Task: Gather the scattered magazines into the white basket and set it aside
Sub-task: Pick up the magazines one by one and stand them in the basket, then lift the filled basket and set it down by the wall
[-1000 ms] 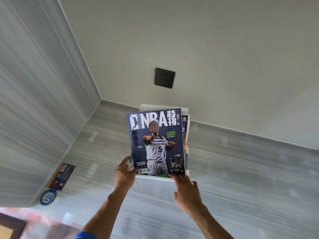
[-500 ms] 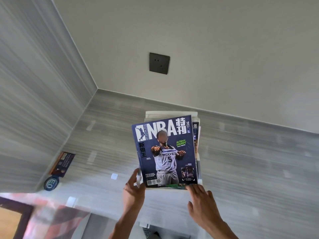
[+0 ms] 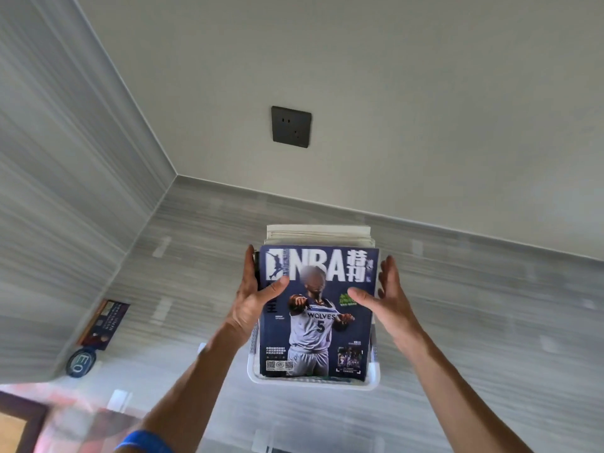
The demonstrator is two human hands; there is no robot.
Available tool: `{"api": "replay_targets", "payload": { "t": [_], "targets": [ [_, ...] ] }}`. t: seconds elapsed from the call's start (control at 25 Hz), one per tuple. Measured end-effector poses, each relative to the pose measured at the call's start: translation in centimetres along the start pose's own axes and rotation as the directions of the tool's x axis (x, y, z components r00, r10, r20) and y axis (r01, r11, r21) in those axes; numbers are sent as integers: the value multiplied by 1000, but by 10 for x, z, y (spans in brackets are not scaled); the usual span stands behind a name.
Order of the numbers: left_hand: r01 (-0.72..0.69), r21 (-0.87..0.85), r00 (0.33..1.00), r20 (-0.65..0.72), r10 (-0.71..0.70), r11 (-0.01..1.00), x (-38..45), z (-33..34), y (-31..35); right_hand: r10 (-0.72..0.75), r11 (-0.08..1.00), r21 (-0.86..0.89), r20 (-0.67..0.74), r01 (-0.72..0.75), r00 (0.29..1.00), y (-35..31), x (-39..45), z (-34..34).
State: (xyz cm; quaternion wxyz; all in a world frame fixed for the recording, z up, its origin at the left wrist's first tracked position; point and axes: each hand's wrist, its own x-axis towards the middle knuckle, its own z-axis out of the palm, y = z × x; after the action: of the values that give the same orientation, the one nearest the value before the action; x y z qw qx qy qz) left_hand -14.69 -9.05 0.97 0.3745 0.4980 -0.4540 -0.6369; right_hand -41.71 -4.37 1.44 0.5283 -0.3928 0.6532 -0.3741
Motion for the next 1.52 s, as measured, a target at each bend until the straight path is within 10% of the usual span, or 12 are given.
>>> {"api": "replay_targets", "payload": {
  "t": [0.32, 0.68, 1.28, 1.52],
  "targets": [
    [69, -137, 997, -29, -73, 988, 32, -5, -7, 52, 977, 200, 89, -69, 995, 19, 39, 7],
    [-189, -44, 982, 23, 190, 981, -30, -4, 9, -157, 967, 215, 65, 140, 985, 8, -29, 0],
    [-311, 321, 949, 49, 312, 895, -65, -6, 3, -337, 918, -178, 130, 356, 933, 12, -61, -17],
    [-318, 325, 948, 85, 307, 891, -68, -6, -2, -144, 960, -207, 207, 188, 968, 21, -63, -21]
  ]
}}
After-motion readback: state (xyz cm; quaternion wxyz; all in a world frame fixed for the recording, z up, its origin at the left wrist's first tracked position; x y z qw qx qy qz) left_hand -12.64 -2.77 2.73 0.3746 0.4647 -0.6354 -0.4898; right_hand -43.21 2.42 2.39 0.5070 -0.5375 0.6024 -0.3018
